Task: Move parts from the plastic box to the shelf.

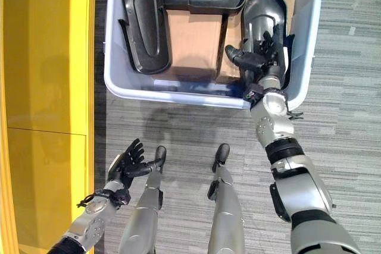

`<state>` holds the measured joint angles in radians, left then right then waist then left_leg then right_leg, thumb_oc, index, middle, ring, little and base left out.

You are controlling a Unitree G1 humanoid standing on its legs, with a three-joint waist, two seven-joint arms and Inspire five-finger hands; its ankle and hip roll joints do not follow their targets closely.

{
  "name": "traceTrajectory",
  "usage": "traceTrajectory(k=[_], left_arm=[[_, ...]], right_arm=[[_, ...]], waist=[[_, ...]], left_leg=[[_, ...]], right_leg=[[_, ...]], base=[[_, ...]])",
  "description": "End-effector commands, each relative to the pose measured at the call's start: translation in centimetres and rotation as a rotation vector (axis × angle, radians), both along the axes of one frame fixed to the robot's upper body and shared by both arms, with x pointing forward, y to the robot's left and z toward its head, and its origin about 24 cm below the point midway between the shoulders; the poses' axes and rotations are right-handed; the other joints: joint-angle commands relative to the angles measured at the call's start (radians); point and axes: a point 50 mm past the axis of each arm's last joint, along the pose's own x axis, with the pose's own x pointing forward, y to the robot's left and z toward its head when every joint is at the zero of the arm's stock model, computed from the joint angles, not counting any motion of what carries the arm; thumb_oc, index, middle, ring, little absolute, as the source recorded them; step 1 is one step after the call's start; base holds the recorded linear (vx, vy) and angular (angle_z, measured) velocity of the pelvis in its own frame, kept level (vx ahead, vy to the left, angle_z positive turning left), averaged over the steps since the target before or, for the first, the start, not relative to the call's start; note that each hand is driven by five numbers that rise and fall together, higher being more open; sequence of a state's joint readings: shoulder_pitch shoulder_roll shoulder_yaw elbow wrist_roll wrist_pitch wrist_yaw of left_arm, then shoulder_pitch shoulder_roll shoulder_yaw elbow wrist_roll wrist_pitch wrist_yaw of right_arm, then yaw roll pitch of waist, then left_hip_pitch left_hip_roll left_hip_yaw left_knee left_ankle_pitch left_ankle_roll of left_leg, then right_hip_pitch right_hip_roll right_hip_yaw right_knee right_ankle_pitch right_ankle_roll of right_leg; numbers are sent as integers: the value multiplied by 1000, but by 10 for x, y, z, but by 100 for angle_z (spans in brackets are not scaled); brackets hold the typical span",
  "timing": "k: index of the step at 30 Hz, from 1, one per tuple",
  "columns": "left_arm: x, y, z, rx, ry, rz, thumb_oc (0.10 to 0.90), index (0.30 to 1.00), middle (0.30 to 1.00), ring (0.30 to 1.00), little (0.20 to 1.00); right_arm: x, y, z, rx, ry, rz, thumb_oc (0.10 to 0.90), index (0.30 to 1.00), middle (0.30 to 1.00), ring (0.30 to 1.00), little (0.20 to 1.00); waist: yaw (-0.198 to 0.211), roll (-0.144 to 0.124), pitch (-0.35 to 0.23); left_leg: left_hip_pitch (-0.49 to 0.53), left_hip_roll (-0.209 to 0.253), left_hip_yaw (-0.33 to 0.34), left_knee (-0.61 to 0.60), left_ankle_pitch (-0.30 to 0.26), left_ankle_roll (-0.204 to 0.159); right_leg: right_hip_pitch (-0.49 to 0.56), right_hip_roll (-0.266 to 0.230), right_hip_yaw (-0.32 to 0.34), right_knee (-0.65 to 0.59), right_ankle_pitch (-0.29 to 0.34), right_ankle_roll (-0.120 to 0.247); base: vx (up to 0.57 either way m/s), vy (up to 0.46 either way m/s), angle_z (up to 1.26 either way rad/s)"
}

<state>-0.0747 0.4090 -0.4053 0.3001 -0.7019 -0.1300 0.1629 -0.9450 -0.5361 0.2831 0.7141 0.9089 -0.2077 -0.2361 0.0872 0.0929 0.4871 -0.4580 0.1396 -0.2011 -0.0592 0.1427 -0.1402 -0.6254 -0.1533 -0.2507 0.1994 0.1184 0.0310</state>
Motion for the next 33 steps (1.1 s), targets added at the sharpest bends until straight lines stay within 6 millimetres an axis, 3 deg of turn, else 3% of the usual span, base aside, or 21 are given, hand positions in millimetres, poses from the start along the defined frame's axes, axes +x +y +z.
traceTrajectory(k=[1,15,24,33], left_arm=[[-3,-5,18,-5,-84,-64,900,1000,1000,1000,1000],[-6,-4,12,-15,-59,-61,900,1000,1000,1000,1000],[-9,-5,8,-1,-42,-89,900,1000,1000,1000,1000],[-10,-3,8,23,-46,-110,900,1000,1000,1000,1000]], right_arm=[[-8,18,64,-5,-263,76,900,1000,1000,1000,1000],[1,11,94,141,-302,39,900,1000,1000,1000,1000],[8,-13,98,200,-241,-50,900,1000,1000,1000,1000],[1,-45,118,58,-212,-175,900,1000,1000,1000,1000]], waist=[[27,-21,-27],[58,3,-43],[90,34,-52],[121,60,-62]], left_leg=[[152,21,-11,-28,-46,25],[150,14,-21,-28,-45,24],[141,8,-32,-28,-40,25],[120,1,-46,-28,-28,24]], right_leg=[[7,-80,33,70,-19,103],[5,-85,35,75,-24,104],[0,-93,26,84,-31,105],[-13,-105,20,92,-36,108]], base=[[0,0,0],[0,1,1],[1,-1,5],[1,1,2]])
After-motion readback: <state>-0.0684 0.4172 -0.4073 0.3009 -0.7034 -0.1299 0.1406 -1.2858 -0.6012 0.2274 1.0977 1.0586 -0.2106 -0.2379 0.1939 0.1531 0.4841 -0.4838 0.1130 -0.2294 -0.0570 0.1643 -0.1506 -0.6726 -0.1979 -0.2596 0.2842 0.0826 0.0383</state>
